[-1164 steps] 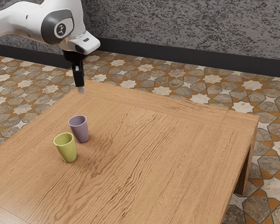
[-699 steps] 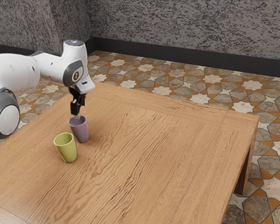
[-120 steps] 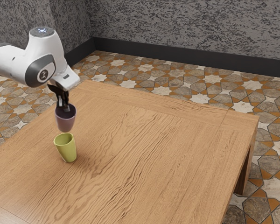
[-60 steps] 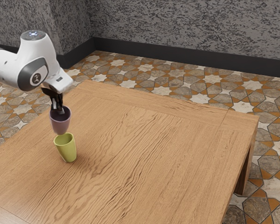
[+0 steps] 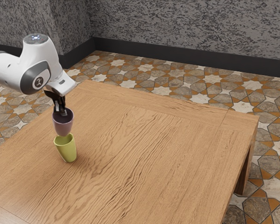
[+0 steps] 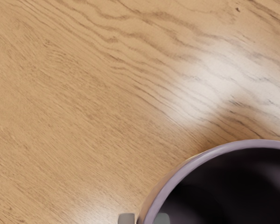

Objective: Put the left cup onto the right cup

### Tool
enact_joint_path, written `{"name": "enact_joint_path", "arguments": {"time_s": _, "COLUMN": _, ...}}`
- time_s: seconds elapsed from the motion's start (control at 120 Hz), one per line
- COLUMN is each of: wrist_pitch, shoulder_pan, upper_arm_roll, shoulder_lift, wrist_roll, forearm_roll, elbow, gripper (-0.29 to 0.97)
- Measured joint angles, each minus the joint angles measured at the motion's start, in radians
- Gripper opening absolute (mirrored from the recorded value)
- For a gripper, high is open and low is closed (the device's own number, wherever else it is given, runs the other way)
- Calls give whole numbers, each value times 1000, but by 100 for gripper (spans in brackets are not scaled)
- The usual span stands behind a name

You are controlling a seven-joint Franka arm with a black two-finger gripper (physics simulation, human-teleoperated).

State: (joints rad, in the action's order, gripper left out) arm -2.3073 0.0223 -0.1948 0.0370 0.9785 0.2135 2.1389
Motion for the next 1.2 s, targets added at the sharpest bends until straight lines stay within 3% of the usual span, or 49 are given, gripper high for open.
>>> {"name": "enact_joint_path", "arguments": {"time_s": 1.2, "wrist_pitch": -16, "shoulder_pan": 14, "upper_arm_roll": 1, "shoulder_lift": -18, "wrist_roll": -30, "forearm_roll": -26, "elbow": 48, "gripper": -11}}
